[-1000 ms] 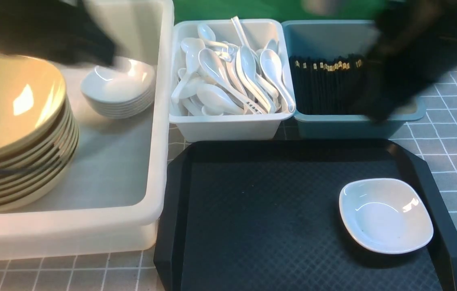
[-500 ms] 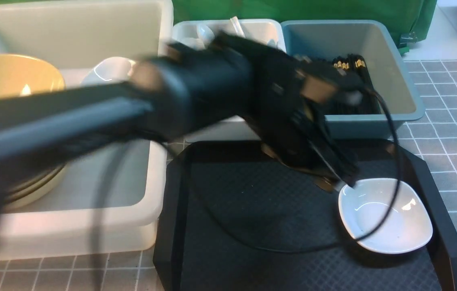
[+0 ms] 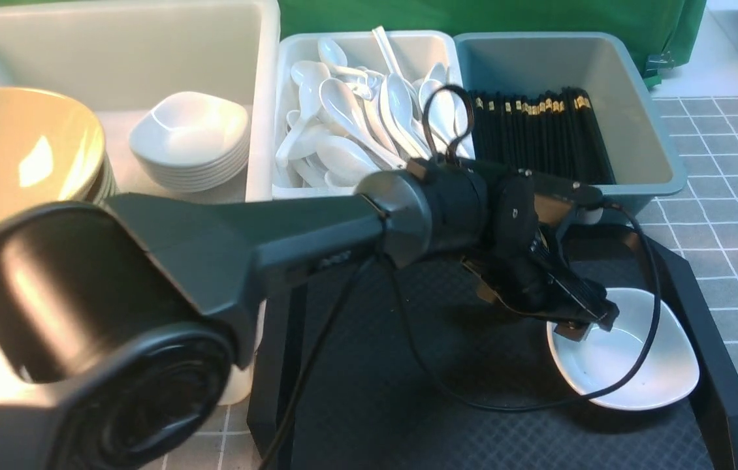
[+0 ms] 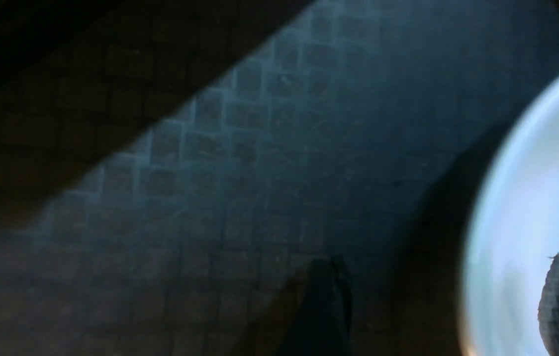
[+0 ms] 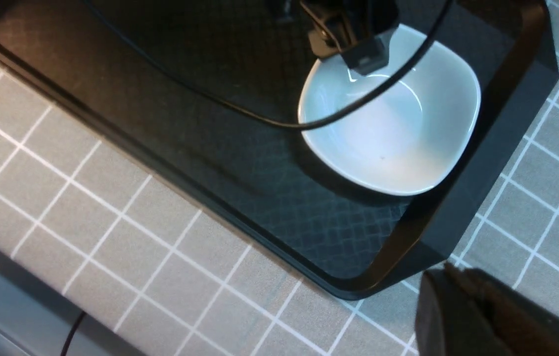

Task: On grey table put chopsticks spoon bowls plates into blue grey white boxes.
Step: 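Grasp the small white bowl on the black tray by its rim with the left gripper, then place the white bowl into the white bin with the other dishes with the left gripper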

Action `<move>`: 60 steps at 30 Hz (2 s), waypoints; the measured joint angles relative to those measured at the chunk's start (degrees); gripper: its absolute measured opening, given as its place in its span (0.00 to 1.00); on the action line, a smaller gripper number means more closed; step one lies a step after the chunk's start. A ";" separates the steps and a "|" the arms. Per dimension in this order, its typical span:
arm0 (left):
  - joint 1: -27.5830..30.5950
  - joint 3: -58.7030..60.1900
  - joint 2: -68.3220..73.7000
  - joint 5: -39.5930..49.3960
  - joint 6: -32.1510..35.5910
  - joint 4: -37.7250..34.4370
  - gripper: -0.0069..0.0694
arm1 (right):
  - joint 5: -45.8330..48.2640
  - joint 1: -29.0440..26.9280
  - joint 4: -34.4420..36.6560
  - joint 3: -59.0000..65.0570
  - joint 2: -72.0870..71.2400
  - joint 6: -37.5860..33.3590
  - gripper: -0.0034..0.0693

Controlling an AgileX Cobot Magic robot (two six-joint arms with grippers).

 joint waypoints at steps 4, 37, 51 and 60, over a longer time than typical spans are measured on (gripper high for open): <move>0.00 -1.58 1.18 0.12 0.06 -0.87 0.42 | 0.00 -0.11 0.00 0.13 0.00 0.00 0.11; 48.26 -6.49 -33.28 24.54 9.07 10.14 0.09 | -11.12 22.56 12.30 -26.49 34.81 -13.01 0.11; 51.55 -6.49 -13.24 7.18 10.42 2.80 0.09 | -14.33 23.18 0.22 -29.12 38.82 -10.92 0.11; 51.50 -6.49 -8.51 3.94 13.12 2.35 0.22 | -16.92 23.18 -2.75 -29.17 41.09 -10.04 0.11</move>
